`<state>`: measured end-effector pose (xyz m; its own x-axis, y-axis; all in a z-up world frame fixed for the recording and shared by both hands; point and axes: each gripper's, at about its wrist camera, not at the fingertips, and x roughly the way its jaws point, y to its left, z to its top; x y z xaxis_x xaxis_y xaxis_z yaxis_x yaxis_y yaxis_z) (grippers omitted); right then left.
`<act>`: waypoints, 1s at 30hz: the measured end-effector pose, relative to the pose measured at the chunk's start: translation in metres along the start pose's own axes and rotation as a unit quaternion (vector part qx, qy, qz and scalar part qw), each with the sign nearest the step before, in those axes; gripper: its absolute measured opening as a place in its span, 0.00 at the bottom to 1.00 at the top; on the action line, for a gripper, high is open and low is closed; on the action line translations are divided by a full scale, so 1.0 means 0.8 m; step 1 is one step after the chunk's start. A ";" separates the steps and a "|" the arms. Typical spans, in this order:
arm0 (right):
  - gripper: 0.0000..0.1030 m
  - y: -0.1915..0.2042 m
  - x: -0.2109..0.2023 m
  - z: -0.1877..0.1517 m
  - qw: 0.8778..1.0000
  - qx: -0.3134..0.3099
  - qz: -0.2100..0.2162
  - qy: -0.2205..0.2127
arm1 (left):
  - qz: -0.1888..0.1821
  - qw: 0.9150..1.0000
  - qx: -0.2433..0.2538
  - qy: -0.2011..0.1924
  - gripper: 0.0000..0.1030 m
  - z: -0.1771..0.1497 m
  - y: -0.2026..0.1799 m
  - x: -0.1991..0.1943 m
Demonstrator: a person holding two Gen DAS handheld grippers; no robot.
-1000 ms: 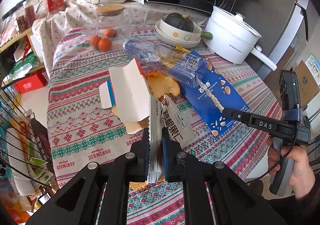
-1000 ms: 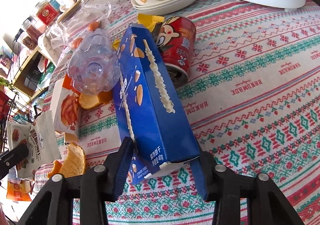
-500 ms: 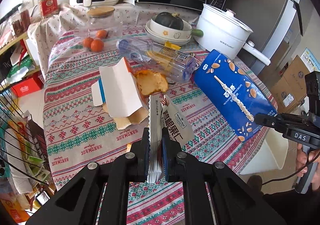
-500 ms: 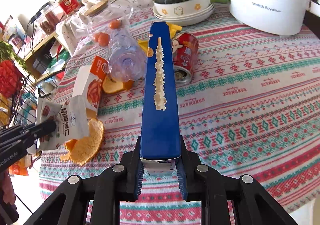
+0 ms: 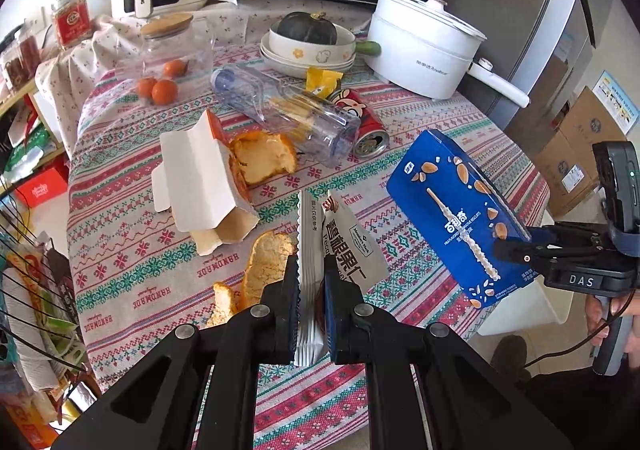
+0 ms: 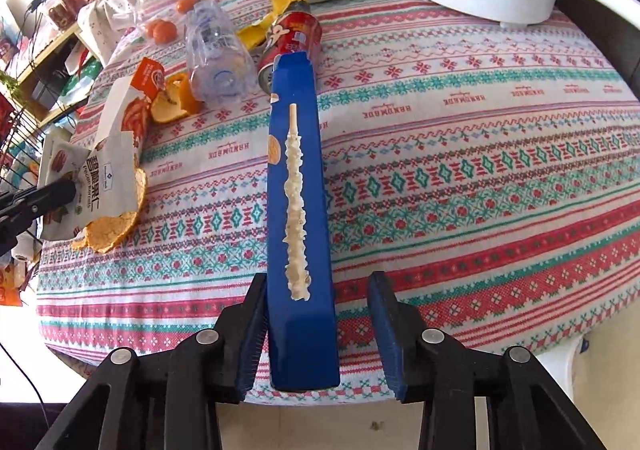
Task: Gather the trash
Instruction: 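Carry the blue box with the right tool over the white bin and release it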
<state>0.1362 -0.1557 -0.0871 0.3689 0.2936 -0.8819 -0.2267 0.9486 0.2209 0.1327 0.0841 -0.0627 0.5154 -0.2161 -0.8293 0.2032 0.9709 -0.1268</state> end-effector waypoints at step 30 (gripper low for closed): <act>0.24 -0.048 -0.072 -0.018 0.997 0.046 -0.015 -0.053 | -0.005 0.998 0.054 -0.027 0.10 0.007 -0.100 -0.036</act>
<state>0.1105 -0.2106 -0.0510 0.4684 0.2721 -0.8406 -0.1330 0.9623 0.2373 0.1065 0.0117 -0.0254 0.5558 -0.2338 -0.7978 0.2952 0.9526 -0.0736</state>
